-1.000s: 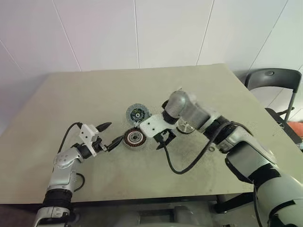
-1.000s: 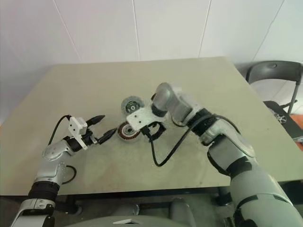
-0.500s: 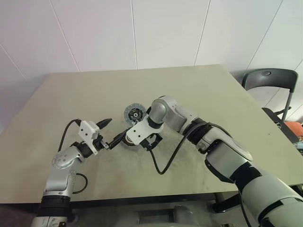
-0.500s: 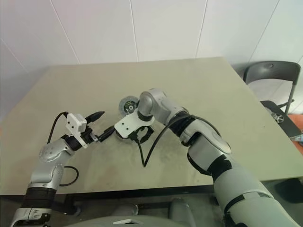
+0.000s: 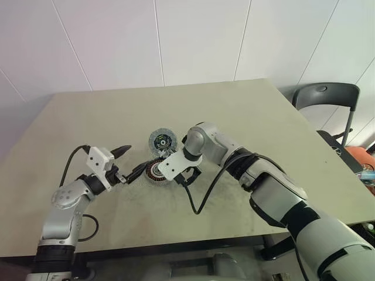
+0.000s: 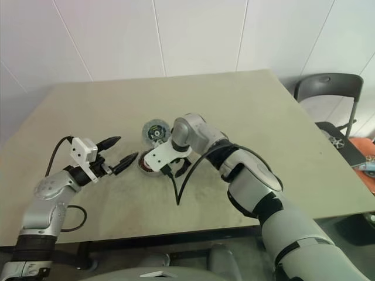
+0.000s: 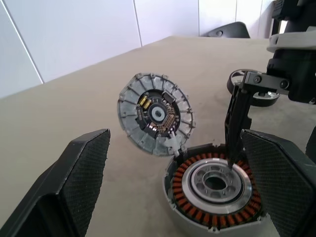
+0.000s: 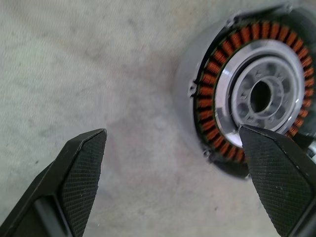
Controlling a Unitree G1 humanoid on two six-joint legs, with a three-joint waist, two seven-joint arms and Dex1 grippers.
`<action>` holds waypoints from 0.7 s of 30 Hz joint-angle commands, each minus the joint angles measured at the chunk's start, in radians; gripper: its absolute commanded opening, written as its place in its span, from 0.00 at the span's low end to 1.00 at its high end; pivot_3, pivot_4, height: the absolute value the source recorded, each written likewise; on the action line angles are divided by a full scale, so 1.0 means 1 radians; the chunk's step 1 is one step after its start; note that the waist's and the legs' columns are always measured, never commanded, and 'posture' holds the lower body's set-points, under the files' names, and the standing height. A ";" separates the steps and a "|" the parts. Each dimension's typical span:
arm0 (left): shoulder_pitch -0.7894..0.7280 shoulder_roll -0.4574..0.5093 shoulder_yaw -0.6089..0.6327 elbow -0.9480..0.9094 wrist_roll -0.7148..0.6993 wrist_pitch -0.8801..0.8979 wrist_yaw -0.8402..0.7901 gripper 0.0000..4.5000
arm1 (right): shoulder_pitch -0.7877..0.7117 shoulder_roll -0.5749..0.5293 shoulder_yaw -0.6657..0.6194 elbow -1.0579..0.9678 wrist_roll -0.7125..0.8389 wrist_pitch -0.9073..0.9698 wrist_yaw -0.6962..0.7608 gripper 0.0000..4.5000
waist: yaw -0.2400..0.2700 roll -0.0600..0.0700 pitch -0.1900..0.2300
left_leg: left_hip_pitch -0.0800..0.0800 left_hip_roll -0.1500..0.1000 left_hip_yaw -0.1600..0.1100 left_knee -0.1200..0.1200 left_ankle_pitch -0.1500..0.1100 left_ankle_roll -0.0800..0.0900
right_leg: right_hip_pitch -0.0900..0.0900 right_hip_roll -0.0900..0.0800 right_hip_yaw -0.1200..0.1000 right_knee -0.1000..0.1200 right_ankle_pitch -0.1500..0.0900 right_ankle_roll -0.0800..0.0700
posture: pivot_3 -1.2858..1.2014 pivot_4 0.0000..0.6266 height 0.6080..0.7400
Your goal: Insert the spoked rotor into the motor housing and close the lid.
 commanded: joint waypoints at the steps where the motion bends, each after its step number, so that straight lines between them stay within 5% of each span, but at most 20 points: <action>1: -0.002 0.015 0.033 -0.015 -0.009 -0.019 -0.005 1.00 | -0.009 0.016 -0.038 -0.004 0.013 0.003 -0.005 0.99 | 0.000 0.000 0.000 | 0.000 0.000 0.000 0.000 0.000 0.000 | 0.000 0.000 0.000 0.000 0.000 0.000 | 0.52 0.00 1.00; 10: -0.005 -0.003 0.027 0.034 0.008 -0.056 -0.014 1.00 | 0.024 0.020 -0.055 -0.027 0.015 0.020 0.003 0.99 | 0.000 0.000 0.000 | 0.000 0.000 0.000 0.000 0.000 0.000 | 0.000 0.000 0.000 0.000 0.000 0.000 | 0.52 0.00 1.00; 13: -0.010 -0.006 0.024 0.049 0.008 -0.068 -0.017 1.00 | 0.025 0.021 -0.063 -0.026 0.021 0.041 0.021 0.87 | 0.001 0.000 0.000 | 0.000 0.000 0.000 0.000 0.000 0.000 | 0.000 0.000 0.000 0.000 0.000 0.000 | 0.52 0.00 1.00; 21: -0.009 -0.011 0.023 0.087 0.009 -0.103 -0.028 1.00 | 0.029 0.021 -0.068 -0.037 0.020 0.057 0.035 0.31 | 0.003 0.000 0.000 | 0.000 0.000 0.000 0.000 0.000 0.000 | 0.000 0.000 0.000 -0.001 0.000 0.000 | 0.52 0.00 1.00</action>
